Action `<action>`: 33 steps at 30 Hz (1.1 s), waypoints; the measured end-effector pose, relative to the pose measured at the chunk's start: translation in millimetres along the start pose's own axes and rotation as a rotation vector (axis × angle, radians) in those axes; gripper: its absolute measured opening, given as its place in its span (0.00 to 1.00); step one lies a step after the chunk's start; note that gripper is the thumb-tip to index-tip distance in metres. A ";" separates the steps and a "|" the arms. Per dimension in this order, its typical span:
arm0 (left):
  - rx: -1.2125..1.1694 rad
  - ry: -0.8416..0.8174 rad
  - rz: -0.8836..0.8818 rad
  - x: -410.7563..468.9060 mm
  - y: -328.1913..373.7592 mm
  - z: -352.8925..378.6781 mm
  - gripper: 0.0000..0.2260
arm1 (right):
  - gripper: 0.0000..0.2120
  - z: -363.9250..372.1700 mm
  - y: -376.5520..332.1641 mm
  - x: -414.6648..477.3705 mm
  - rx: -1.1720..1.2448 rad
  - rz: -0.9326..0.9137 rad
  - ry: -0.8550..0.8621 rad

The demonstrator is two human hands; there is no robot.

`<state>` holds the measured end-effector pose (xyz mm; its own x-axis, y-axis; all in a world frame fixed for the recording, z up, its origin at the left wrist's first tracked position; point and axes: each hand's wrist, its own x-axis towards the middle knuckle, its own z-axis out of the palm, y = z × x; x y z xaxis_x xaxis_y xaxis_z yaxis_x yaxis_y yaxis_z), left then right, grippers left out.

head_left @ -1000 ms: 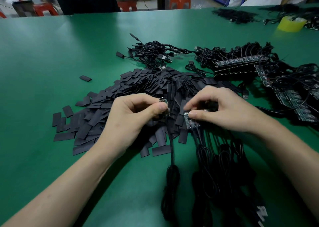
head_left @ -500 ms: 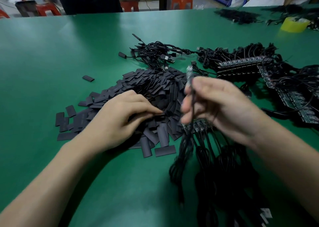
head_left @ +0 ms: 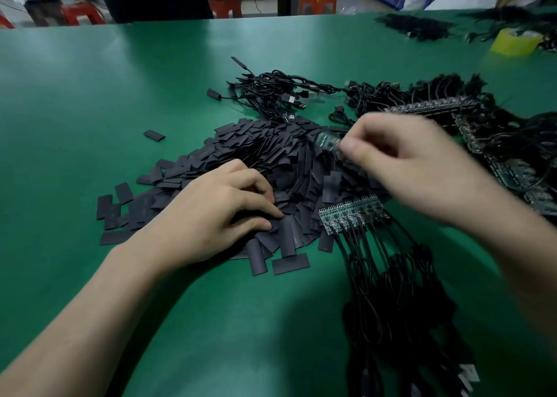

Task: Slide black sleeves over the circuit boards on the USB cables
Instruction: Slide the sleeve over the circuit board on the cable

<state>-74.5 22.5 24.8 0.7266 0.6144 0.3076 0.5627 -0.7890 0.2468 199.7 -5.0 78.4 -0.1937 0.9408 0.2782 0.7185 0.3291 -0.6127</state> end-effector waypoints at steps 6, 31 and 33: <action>0.007 0.072 0.005 4.3 3.1 2.5 0.07 | 0.07 39.2 6.9 -2.2 0.178 0.100 -0.111; -0.406 0.563 -0.308 6.5 32.5 23.9 0.11 | 0.18 39.5 14.3 -12.9 0.339 0.060 -0.140; -0.438 0.577 -0.331 6.1 32.3 24.0 0.10 | 0.19 38.4 15.0 -14.1 0.264 0.055 -0.147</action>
<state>-42.5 0.6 12.6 0.1621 0.8173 0.5530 0.4208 -0.5642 0.7104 187.6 -10.2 36.9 -0.2681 0.9531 0.1407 0.5356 0.2688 -0.8006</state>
